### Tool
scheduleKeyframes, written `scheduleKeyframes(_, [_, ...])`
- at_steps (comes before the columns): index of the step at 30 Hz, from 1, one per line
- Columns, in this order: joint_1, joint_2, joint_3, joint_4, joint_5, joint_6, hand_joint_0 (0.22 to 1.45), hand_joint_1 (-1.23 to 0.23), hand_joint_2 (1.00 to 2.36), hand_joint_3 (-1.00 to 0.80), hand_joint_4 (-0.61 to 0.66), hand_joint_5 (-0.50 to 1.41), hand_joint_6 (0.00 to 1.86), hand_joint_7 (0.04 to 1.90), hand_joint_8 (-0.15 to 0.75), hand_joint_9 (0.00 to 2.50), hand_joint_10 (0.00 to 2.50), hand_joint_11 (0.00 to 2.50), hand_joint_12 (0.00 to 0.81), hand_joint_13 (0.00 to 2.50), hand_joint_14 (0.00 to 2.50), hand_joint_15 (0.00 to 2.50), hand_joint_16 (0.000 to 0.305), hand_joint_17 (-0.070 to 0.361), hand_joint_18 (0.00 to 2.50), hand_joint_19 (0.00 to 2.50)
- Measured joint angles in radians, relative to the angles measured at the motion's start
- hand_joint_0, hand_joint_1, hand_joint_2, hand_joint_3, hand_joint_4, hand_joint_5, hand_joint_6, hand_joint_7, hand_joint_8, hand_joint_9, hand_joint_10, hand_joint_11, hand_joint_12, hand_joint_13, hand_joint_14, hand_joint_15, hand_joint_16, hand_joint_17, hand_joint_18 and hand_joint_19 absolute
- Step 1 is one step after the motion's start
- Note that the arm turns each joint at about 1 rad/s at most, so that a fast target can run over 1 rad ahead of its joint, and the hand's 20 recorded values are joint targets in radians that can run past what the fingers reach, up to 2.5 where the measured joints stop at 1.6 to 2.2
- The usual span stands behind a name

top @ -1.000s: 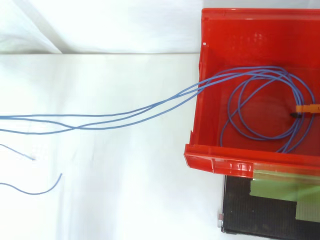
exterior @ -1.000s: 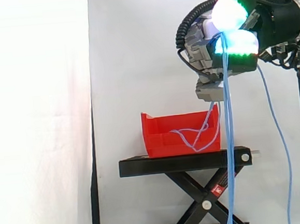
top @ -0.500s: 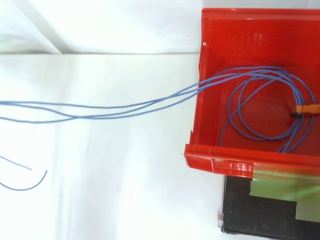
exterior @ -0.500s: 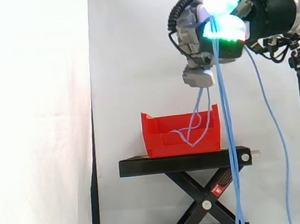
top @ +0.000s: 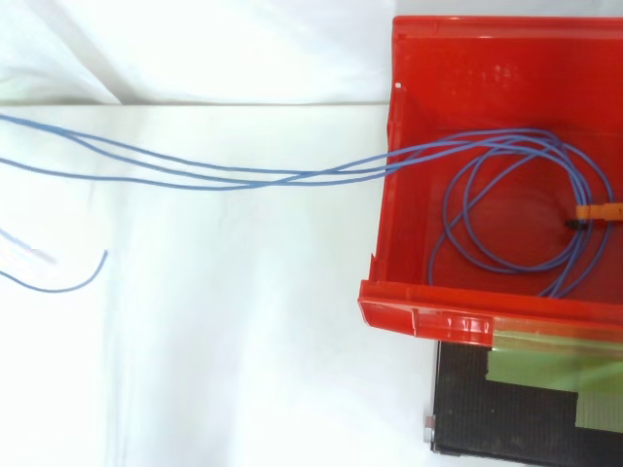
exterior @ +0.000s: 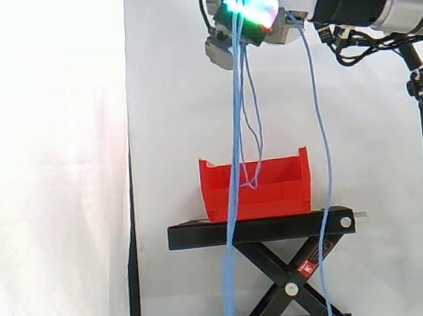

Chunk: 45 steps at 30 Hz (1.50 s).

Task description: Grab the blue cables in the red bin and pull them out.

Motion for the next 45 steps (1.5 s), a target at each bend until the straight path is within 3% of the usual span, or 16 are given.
scheduleKeyframes(20, [-0.013, 0.000, -0.001, 0.163, 0.004, -0.232, 0.73, -0.90, 1.00, -1.00, 0.26, 0.87, 0.32, 0.75, 0.292, 0.90, 1.53, 1.41, 0.344, 1.05, 1.41, 1.22, 0.043, 0.097, 0.78, 1.13])
scheduleKeyframes(33, [-0.022, 0.000, -0.002, 0.266, -0.010, -0.356, 0.83, -0.94, 1.00, -1.00, 0.22, 0.83, 0.40, 0.77, 0.265, 0.89, 1.48, 1.44, 0.316, 1.04, 1.33, 1.28, 0.039, 0.088, 0.75, 1.15])
scheduleKeyframes(36, [-0.023, 0.000, -0.002, 0.286, -0.026, -0.373, 0.87, -0.95, 1.00, -0.95, 0.21, 0.81, 0.45, 0.76, 0.264, 0.89, 1.50, 1.44, 0.308, 1.05, 1.31, 1.29, 0.038, 0.086, 0.75, 1.16])
scheduleKeyframes(45, [-0.027, 0.000, -0.002, 0.329, -0.125, -0.439, 0.91, -0.95, 1.01, -0.90, 0.18, 0.79, 0.56, 0.73, 0.257, 0.89, 1.53, 1.43, 0.311, 1.06, 1.31, 1.29, 0.038, 0.085, 0.76, 1.15])
